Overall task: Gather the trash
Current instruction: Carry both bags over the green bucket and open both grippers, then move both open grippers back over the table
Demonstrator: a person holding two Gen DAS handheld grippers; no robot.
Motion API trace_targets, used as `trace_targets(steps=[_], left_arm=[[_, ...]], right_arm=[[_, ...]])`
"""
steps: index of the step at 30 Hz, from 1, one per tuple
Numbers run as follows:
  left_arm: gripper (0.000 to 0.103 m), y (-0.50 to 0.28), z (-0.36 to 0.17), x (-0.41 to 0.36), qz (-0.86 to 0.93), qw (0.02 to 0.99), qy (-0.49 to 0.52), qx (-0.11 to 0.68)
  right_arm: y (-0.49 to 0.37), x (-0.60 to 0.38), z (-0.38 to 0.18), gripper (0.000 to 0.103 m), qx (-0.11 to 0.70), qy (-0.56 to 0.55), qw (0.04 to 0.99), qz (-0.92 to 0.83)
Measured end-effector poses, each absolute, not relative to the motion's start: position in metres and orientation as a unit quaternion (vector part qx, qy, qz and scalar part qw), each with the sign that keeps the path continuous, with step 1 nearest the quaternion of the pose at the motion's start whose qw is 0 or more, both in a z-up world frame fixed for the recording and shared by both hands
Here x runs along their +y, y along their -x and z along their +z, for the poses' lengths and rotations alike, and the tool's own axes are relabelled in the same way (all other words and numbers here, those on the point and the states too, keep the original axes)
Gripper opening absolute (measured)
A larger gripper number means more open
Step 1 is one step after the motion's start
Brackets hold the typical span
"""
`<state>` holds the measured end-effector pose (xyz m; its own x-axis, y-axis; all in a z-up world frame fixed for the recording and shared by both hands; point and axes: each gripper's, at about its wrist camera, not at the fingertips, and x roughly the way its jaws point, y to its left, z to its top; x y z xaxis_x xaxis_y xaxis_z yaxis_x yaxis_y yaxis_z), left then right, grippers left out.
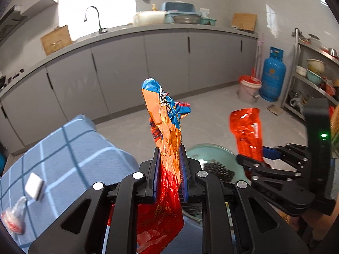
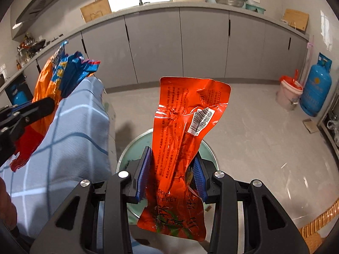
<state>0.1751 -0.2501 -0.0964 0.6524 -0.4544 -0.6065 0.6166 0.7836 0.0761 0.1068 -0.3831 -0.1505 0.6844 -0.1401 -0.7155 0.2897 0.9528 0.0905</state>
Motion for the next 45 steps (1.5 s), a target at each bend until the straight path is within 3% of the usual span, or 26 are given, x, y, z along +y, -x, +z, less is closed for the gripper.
trace_targets(steps=[1, 3, 4, 5, 6, 9, 16, 20, 31, 45], left_arm=[[0.021, -0.176, -0.100, -0.253, -0.301, 0.896, -0.138, 0.295], [0.049, -0.178, -0.109, -0.264, -0.305, 0.892, -0.137, 0.305], [0.076, -0.179, -0.112, -0.265, -0.299, 0.894, -0.138, 0.305], [0.083, -0.179, -0.115, -0.264, -0.287, 0.899, -0.138, 0.301], [0.083, -0.180, -0.116, -0.263, -0.286, 0.899, -0.139, 0.301], [0.083, -0.186, -0.121, -0.258, -0.270, 0.900, -0.145, 0.310], [0.083, -0.195, -0.117, -0.228, -0.238, 0.908, -0.137, 0.316], [0.090, -0.193, -0.110, -0.208, -0.219, 0.915, -0.138, 0.310], [0.091, -0.182, -0.080, -0.133, -0.148, 0.941, -0.133, 0.274], [0.092, -0.206, -0.080, 0.005, -0.018, 0.950, -0.091, 0.299]], right_arm=[[-0.110, -0.387, -0.159, 0.041, 0.388, -0.099, 0.909, -0.115], [-0.117, -0.391, -0.175, 0.044, 0.404, -0.100, 0.903, -0.109], [-0.118, -0.394, -0.182, 0.054, 0.406, -0.101, 0.901, -0.111], [-0.119, -0.400, -0.188, 0.062, 0.405, -0.107, 0.900, -0.122], [-0.117, -0.404, -0.191, 0.072, 0.403, -0.115, 0.899, -0.128], [-0.111, -0.412, -0.195, 0.074, 0.400, -0.127, 0.896, -0.141], [-0.087, -0.419, -0.196, 0.089, 0.390, -0.179, 0.890, -0.153], [-0.083, -0.413, -0.188, 0.089, 0.387, -0.192, 0.890, -0.147], [-0.096, -0.365, -0.155, 0.091, 0.370, -0.180, 0.906, -0.103], [-0.148, -0.242, -0.136, 0.091, 0.383, -0.131, 0.914, 0.011]])
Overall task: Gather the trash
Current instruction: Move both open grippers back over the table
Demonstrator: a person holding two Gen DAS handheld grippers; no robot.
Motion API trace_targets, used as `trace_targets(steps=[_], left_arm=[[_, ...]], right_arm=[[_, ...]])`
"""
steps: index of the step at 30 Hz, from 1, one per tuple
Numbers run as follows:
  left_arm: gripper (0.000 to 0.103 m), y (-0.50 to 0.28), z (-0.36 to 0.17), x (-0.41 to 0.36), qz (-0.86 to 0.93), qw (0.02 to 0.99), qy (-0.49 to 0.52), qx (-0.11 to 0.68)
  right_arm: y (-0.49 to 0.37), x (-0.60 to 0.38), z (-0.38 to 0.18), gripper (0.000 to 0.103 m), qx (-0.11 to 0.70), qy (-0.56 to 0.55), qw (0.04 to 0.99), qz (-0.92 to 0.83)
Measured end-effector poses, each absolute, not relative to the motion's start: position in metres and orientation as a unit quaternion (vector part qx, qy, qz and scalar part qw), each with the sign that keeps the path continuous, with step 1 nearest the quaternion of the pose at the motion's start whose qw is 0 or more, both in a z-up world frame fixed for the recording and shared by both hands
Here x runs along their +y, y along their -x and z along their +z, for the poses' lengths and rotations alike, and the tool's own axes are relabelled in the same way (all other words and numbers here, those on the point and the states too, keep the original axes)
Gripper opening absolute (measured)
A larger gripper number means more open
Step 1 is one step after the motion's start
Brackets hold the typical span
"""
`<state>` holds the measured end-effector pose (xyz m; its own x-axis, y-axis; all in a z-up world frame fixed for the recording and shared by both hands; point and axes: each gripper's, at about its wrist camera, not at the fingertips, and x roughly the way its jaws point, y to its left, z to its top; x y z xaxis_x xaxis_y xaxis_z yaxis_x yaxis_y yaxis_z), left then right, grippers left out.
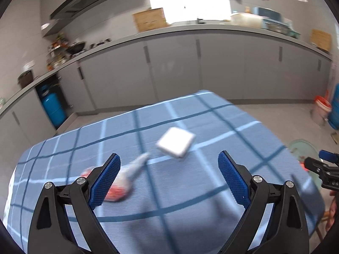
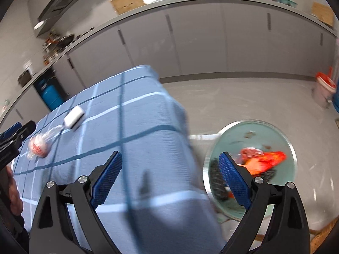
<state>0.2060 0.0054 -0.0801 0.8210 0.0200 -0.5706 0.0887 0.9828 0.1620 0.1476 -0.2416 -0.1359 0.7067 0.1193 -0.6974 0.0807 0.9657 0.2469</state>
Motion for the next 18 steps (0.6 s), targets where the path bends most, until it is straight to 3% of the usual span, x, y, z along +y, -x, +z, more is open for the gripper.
trace_targets(steps=[18], left_arm=[[0.092, -0.224, -0.096, 0.099, 0.060, 0.942, -0.058, 0.326]], right_arm=[[-0.195, -0.143, -0.128, 0.091, 0.391, -0.091, 0.911, 0.091]])
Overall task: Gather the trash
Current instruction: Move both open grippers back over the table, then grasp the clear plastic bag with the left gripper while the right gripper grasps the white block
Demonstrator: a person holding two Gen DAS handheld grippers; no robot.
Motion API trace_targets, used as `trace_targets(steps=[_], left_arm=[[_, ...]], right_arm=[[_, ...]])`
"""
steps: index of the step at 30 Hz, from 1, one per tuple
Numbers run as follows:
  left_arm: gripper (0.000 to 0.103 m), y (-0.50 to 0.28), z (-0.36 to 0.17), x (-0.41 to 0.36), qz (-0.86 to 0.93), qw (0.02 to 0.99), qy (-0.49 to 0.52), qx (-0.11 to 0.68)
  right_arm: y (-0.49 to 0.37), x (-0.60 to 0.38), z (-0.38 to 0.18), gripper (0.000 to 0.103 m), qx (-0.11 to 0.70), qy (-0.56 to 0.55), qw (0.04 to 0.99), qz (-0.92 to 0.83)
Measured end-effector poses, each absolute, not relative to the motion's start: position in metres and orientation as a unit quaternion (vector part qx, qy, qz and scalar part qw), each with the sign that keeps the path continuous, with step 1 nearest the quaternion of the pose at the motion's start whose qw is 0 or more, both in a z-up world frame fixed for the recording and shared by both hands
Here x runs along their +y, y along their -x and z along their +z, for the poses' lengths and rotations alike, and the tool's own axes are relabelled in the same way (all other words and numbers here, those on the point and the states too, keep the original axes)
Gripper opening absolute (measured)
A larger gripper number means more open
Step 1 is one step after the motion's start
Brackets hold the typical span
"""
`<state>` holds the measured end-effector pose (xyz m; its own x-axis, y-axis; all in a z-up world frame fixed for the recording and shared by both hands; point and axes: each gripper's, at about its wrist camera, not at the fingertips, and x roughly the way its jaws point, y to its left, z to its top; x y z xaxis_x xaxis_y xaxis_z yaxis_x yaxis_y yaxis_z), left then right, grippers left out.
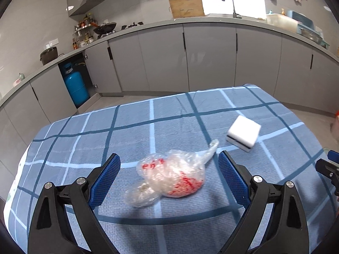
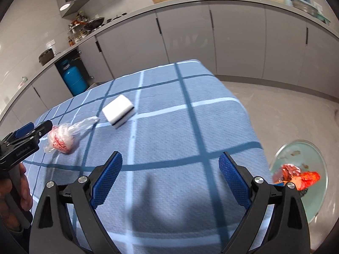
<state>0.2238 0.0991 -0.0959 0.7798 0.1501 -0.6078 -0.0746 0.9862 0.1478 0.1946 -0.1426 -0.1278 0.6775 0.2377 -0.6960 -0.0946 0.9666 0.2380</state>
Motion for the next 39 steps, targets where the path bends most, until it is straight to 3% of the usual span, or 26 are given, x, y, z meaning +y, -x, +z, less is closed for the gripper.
trace_targets(steps=[31, 33, 35, 39], left_arm=[[0.092, -0.257, -0.139, 0.115, 0.030, 0.925, -0.030, 0.378], [0.090, -0.257, -0.141, 0.111, 0.022, 0.925, -0.035, 0.379], [0.073, -0.257, -0.143, 0.110, 0.011, 0.923, -0.033, 0.383], [0.059, -0.257, -0.143, 0.110, 0.002, 0.923, -0.036, 0.383]], right_arm=[[-0.225, -0.104, -0.139, 0.092, 0.406, -0.066, 0.905, 0.110], [-0.227, -0.103, -0.140, 0.092, 0.406, -0.063, 0.905, 0.111], [-0.227, -0.100, -0.139, 0.092, 0.406, -0.060, 0.905, 0.112], [-0.232, -0.096, -0.139, 0.093, 0.406, -0.051, 0.906, 0.112]])
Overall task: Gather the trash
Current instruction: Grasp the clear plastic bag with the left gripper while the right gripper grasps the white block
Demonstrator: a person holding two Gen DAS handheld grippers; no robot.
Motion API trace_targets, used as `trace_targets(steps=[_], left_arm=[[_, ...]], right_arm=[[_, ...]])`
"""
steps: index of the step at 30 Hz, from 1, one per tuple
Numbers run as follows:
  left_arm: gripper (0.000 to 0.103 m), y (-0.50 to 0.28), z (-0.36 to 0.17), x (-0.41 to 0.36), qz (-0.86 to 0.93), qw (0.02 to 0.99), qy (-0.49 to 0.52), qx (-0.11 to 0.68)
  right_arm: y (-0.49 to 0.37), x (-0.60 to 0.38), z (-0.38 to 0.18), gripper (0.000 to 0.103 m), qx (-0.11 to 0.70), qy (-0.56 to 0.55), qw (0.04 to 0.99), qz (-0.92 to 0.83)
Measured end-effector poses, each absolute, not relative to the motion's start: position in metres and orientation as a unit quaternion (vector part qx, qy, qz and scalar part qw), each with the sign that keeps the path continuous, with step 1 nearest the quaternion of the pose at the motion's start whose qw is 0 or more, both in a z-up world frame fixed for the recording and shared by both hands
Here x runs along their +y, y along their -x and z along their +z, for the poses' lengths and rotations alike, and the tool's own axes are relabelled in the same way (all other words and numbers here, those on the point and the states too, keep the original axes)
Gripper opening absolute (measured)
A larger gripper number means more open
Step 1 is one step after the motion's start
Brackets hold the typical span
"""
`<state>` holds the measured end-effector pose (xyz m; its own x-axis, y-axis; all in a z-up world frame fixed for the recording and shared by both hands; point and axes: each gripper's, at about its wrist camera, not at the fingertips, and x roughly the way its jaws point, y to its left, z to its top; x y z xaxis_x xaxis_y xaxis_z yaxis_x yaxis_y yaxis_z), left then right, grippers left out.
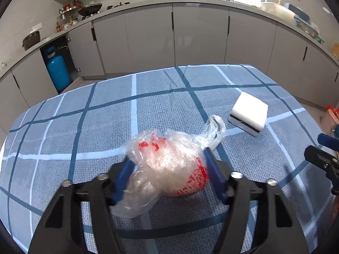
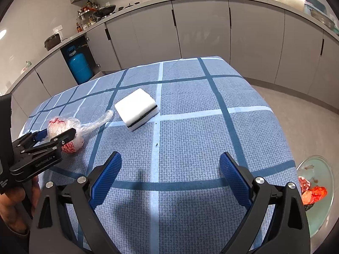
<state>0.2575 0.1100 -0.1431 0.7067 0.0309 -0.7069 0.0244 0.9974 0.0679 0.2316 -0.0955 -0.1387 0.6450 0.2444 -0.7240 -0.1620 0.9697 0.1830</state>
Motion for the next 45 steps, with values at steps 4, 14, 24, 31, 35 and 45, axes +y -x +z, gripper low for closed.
trace_targets(steps=[4, 14, 24, 31, 35, 45], left_arm=[[0.050, -0.257, -0.141, 0.114, 0.004, 0.923, -0.033, 0.383], [0.047, -0.259, -0.131, 0.137, 0.066, 0.928, -0.025, 0.365], [0.047, -0.261, -0.137, 0.141, 0.066, 0.926, -0.026, 0.371], [0.047, -0.262, -0.137, 0.142, 0.065, 0.925, -0.027, 0.372], [0.047, -0.259, -0.134, 0.140, 0.063, 0.927, -0.027, 0.370], [0.047, -0.239, -0.122, 0.115, 0.046, 0.931, -0.036, 0.360]], right_arm=[[-0.239, -0.085, -0.137, 0.093, 0.404, -0.033, 0.907, 0.117], [-0.288, -0.035, -0.142, 0.092, 0.397, 0.044, 0.906, 0.140], [-0.324, -0.016, -0.160, 0.064, 0.421, 0.052, 0.890, 0.169], [-0.317, -0.021, -0.157, 0.057, 0.418, 0.048, 0.890, 0.174], [-0.306, -0.030, -0.150, 0.057, 0.409, 0.045, 0.896, 0.164], [-0.257, -0.061, -0.137, 0.057, 0.395, 0.029, 0.906, 0.147]])
